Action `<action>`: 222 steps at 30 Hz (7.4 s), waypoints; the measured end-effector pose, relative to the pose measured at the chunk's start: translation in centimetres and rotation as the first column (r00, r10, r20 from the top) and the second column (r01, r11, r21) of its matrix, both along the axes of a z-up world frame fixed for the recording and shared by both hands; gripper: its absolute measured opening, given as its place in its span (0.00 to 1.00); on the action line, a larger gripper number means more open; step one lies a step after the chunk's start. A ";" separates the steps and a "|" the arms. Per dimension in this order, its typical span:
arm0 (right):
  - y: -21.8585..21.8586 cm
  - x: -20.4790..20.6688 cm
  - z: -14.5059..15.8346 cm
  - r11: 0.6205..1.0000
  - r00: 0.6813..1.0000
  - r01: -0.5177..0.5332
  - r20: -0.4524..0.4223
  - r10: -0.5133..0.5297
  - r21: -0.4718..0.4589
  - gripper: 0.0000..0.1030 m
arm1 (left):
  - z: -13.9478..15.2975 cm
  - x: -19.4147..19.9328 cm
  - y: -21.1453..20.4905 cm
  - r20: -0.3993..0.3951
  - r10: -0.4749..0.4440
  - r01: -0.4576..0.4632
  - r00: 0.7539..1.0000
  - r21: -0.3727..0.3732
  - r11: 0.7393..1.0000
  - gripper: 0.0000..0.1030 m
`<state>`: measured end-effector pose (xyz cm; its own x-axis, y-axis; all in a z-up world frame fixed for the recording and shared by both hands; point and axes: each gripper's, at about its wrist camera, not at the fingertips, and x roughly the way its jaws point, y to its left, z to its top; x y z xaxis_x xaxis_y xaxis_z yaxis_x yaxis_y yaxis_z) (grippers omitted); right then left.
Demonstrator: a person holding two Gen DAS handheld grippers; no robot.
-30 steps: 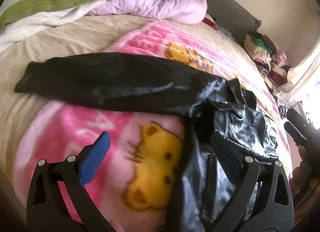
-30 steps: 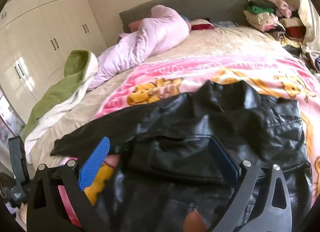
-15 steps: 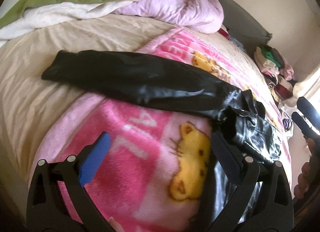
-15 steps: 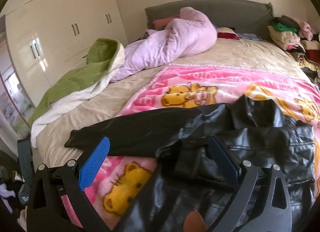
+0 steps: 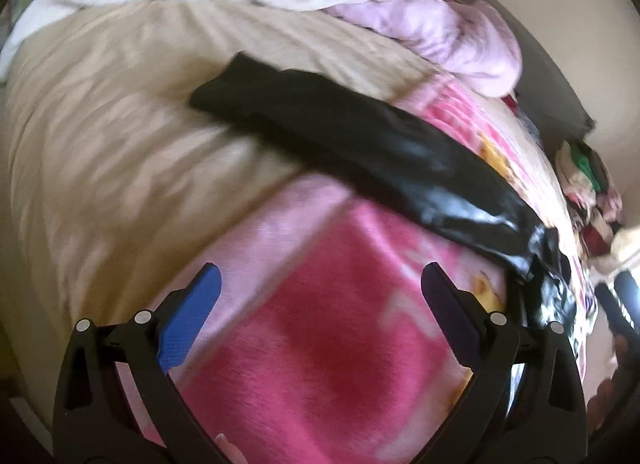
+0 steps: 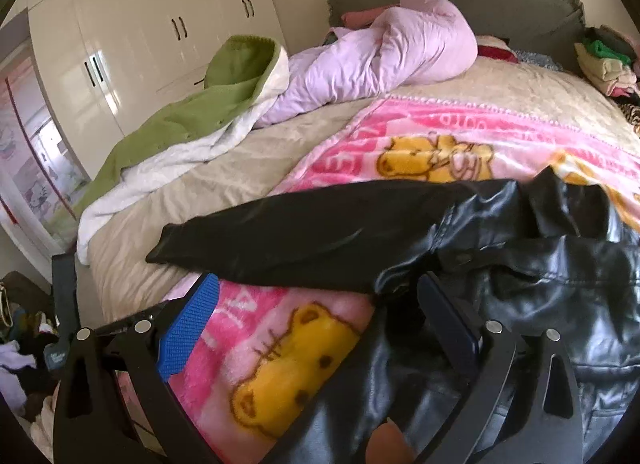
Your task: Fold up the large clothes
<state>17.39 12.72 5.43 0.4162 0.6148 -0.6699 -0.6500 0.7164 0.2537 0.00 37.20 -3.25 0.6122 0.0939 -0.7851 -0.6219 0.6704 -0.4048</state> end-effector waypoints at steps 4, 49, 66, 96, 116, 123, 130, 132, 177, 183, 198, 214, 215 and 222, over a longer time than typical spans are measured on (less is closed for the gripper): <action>0.3 0.0 -1.1 1.000 1.000 -0.006 -0.017 0.005 -0.007 0.96 | -1.0 -0.9 1.3 0.023 0.054 -0.053 0.998 -0.025 0.998 0.91; -14.4 -0.2 0.9 0.981 0.985 0.172 -0.043 -0.169 0.085 0.96 | 13.1 6.8 -0.7 0.406 0.022 -0.061 0.914 0.084 0.995 0.00; -24.3 0.2 2.1 0.935 0.948 0.318 -0.035 -0.317 0.154 0.96 | 20.8 9.8 -16.2 0.521 -0.305 0.181 0.797 0.276 0.944 0.00; -38.0 1.7 -2.4 0.767 0.777 0.623 -0.230 -0.586 0.150 0.96 | 7.1 15.9 -35.8 0.123 -0.723 0.651 0.680 0.352 0.672 0.01; -31.3 5.1 -7.4 0.785 0.737 0.541 -0.620 -0.270 0.302 0.68 | 0.6 13.5 -38.1 -0.133 -0.762 0.744 0.634 0.371 0.555 0.19; -30.8 5.4 -8.5 0.778 0.715 0.566 -0.632 -0.300 0.271 0.62 | 0.7 12.1 -38.1 -0.163 -0.768 0.754 0.619 0.398 0.522 0.41; -31.6 5.5 -10.6 0.755 0.685 0.603 -0.652 -0.326 0.256 0.52 | 1.6 10.6 -36.0 -0.102 -0.769 0.751 0.631 0.329 0.572 0.85; -31.4 5.5 -10.5 0.761 0.695 0.595 -0.641 -0.325 0.259 0.51 | 2.2 10.4 -35.3 -0.086 -0.761 0.739 0.643 0.328 0.588 0.85; -35.4 11.0 -2.6 0.891 0.892 0.452 -0.029 -0.451 0.054 0.12 | 0.5 26.7 -27.8 -0.174 -0.617 0.641 0.768 0.219 0.736 0.33; -36.1 11.4 -4.2 0.832 0.830 0.552 -0.066 -0.554 -0.045 0.38 | -0.4 26.4 -28.3 -0.205 -0.636 0.668 0.744 0.256 0.698 0.33; -29.4 14.1 -9.0 0.870 0.884 0.427 -0.088 -0.459 -0.245 0.60 | -0.7 26.0 -27.9 -0.161 -0.650 0.668 0.743 0.245 0.703 0.33; -30.5 8.5 -5.3 0.918 0.917 0.391 -0.051 -0.395 -0.071 0.60 | 0.8 23.2 -29.5 -0.145 -0.702 0.711 0.697 0.268 0.650 0.46; -30.4 8.0 -5.2 0.924 0.923 0.377 -0.050 -0.381 -0.070 0.60 | 0.9 22.9 -29.8 -0.142 -0.704 0.712 0.696 0.266 0.650 0.47; -29.3 6.3 -5.4 0.932 0.933 0.350 -0.049 -0.355 -0.096 0.60 | -0.4 21.4 -30.4 -0.154 -0.704 0.716 0.693 0.254 0.650 0.47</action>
